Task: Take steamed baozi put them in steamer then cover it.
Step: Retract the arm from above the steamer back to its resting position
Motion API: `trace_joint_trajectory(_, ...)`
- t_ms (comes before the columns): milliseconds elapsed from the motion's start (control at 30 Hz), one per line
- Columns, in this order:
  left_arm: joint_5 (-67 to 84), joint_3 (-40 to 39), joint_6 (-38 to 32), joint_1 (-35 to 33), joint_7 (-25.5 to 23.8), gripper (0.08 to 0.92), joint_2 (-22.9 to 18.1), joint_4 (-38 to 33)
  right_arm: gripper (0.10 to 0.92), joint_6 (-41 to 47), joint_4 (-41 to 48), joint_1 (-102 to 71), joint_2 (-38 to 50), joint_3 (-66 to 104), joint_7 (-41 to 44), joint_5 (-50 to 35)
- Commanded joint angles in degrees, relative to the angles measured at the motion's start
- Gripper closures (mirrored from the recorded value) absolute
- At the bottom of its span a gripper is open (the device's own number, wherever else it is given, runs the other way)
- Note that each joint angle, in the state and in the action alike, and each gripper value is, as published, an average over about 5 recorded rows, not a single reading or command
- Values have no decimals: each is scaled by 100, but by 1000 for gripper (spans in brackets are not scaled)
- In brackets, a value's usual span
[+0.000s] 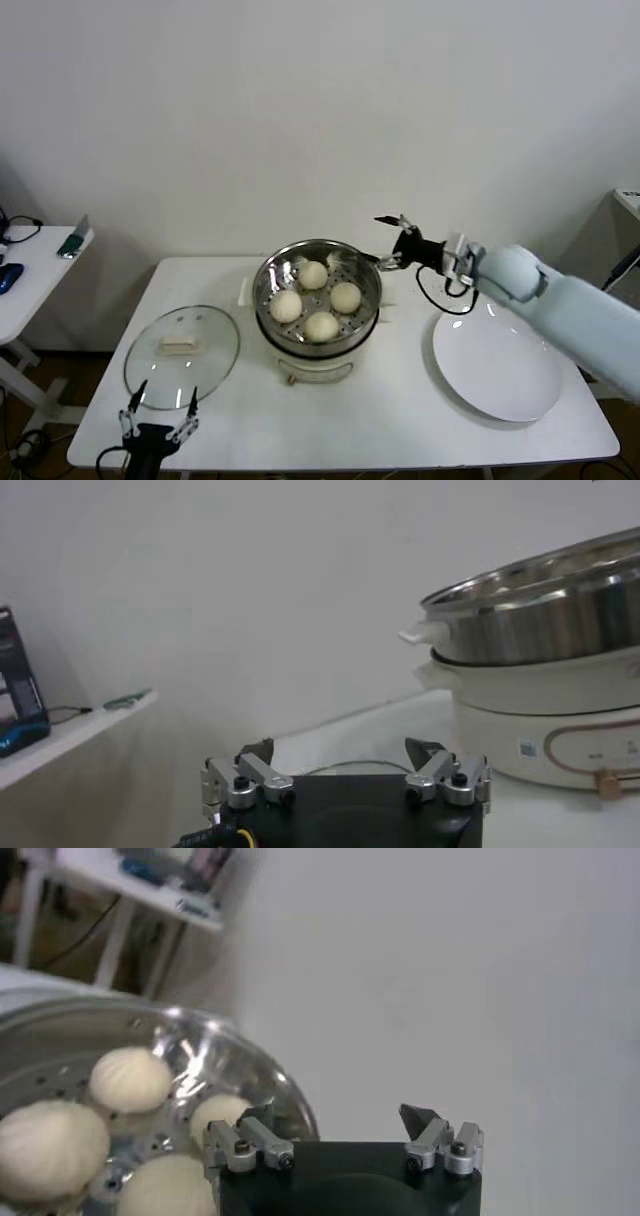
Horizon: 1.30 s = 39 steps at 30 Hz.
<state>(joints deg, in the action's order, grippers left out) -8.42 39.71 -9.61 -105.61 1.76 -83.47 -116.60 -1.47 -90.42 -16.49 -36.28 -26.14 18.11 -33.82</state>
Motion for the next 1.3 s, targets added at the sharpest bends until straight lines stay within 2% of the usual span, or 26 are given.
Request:
trace_joint_trajectory(33, -1836, 81, 152, 204, 112, 177, -191, -81, 203, -404, -546, -4438, -599, 4449, -331, 516)
trace_joint_trajectory(133, -3021, 208, 310, 308, 174, 177, -126, -114, 203, -308, -740, -5065, -1088, 5007, -294, 590)
trace_joint_trajectory(333, -5867, 286, 832, 517, 596, 177, 47, -286, 203, -10, -1170, -6039, -1934, 5788, -286, 871)
trace_joint_trajectory(533, -8160, 17, 1415, 775, 75, 177, 242, -50, 203, 125, -1252, -6564, -2432, 6195, -266, 894)
trace_joint_trajectory(700, -8611, -177, 1459, 1314, 106, 177, 393, 673, 203, 77, -1233, -6796, -2577, 6380, -258, 883)
trace_joint_trajectory(933, -8705, -203, 1237, 2235, 418, 177, 488, 1926, 203, 41, -1180, -6936, -2701, 6506, -231, 964)
trace_joint_trajectory(1300, -8419, -305, 1075, 3037, 569, 177, 549, 2904, 203, -40, -976, -6875, -2816, 6564, -200, 1237)
